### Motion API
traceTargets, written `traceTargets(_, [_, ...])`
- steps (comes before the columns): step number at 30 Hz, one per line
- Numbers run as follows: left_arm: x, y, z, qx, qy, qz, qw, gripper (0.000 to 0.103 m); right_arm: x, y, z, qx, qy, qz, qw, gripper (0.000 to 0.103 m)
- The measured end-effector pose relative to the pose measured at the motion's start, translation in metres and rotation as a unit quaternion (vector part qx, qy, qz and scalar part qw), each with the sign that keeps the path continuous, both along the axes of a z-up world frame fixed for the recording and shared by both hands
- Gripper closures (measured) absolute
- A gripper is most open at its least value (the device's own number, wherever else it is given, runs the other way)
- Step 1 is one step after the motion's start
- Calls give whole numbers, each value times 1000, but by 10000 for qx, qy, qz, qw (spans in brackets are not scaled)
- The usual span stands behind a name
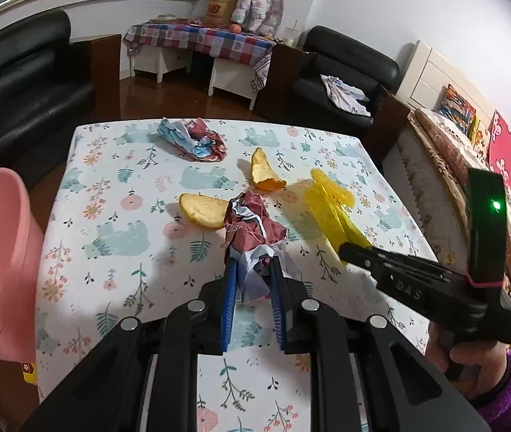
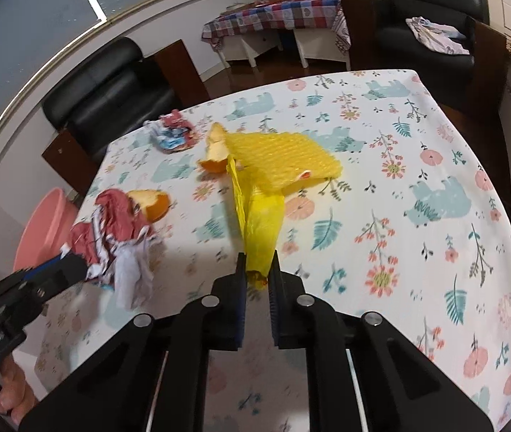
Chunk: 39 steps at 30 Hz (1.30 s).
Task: Collect trash
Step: 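Carry the wrapper and yellow bag over the pink bucket and open both tools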
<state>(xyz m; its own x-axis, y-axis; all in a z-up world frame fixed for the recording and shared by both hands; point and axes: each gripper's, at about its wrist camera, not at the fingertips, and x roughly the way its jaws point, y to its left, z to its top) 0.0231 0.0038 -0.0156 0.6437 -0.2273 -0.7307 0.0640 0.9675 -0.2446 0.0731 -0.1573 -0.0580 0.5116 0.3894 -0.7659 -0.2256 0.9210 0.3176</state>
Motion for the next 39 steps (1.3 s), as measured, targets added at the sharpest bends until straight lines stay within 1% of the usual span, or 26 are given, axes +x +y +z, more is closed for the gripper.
traceTargets(4, [-10, 3, 3, -38, -56, 79, 9999, 86, -13, 3, 6, 146, 3, 96, 9998, 92])
traceTargets(11, [-23, 1, -2, -112, -51, 164, 9998, 86, -48, 8, 19, 139, -245, 300, 9992, 92])
traceTargets(15, [-31, -3, -2, -66, -101, 202, 9997, 86, -58, 6, 23, 169, -323, 320, 9988, 92])
traceTargets(17, [-36, -4, -1, 23, -139, 248, 9996, 86, -63, 4, 22, 236, -317, 323, 9987, 92])
traceTargets(19, [-40, -5, -1, 140, -140, 307, 9993, 86, -65, 3, 21, 278, -292, 343, 9986, 92])
traceTargets(25, [-46, -1, -1, 108, -118, 426, 9990, 86, -69, 6, 19, 297, -248, 456, 9982, 92])
traceTargets(31, [-47, 4, 0, 240, -124, 579, 9980, 86, -70, 10, 18, 286, -238, 549, 9978, 92])
traceTargets(34, [-50, 7, 3, 352, -211, 645, 9971, 86, -70, 17, 21, 297, -272, 666, 9970, 92])
traceTargets(39, [-60, 22, 16, 530, -474, 845, 9939, 86, -71, 35, 30, 375, -371, 944, 9941, 92])
